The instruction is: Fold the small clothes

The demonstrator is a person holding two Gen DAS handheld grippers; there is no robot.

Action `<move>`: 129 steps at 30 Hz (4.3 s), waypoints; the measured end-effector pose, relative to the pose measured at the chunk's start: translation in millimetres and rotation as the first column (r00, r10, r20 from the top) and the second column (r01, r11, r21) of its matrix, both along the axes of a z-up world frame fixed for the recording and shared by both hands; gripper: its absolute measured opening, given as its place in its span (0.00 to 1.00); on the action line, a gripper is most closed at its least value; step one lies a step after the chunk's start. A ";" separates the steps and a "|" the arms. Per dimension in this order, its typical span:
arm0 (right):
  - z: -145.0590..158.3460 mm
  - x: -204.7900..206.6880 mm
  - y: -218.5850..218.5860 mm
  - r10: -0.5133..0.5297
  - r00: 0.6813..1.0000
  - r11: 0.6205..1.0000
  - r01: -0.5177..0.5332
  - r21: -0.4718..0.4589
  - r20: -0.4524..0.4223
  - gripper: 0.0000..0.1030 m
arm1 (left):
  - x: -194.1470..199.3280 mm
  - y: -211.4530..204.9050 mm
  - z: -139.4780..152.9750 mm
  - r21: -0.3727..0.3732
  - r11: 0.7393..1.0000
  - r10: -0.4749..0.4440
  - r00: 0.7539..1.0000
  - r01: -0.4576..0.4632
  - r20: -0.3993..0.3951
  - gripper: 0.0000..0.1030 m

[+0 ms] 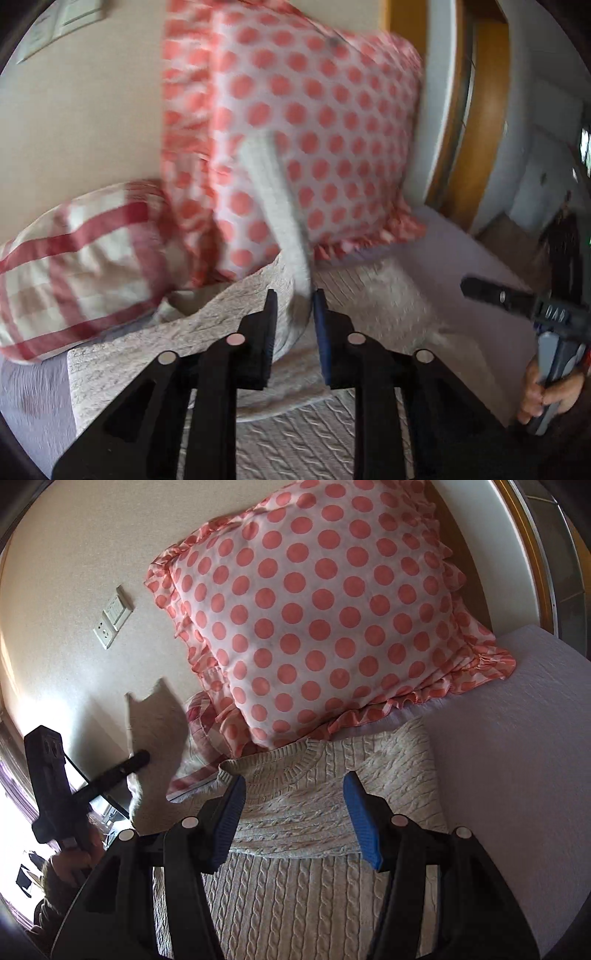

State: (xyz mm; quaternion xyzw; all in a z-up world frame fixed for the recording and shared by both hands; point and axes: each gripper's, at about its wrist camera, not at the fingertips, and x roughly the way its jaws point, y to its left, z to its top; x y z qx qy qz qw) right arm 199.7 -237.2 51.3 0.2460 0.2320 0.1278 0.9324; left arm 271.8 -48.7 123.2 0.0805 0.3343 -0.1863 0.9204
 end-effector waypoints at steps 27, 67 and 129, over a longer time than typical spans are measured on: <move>-49.8 -18.9 -23.6 -0.049 0.982 0.989 0.022 -0.147 -0.180 0.62 | -208.3 227.4 -91.6 -0.327 0.870 0.231 0.891 -0.368 -0.391 0.69; -9.2 99.2 -55.8 -0.102 0.994 0.979 0.105 0.174 -0.028 0.08 | 33.0 250.7 -39.4 -0.433 0.739 0.406 0.854 -0.516 -0.326 0.08; -34.1 53.0 -109.7 -0.099 0.994 0.979 0.104 0.176 -0.034 0.76 | 60.4 -38.6 -9.1 -0.705 0.702 -0.164 0.942 -0.098 -0.294 0.45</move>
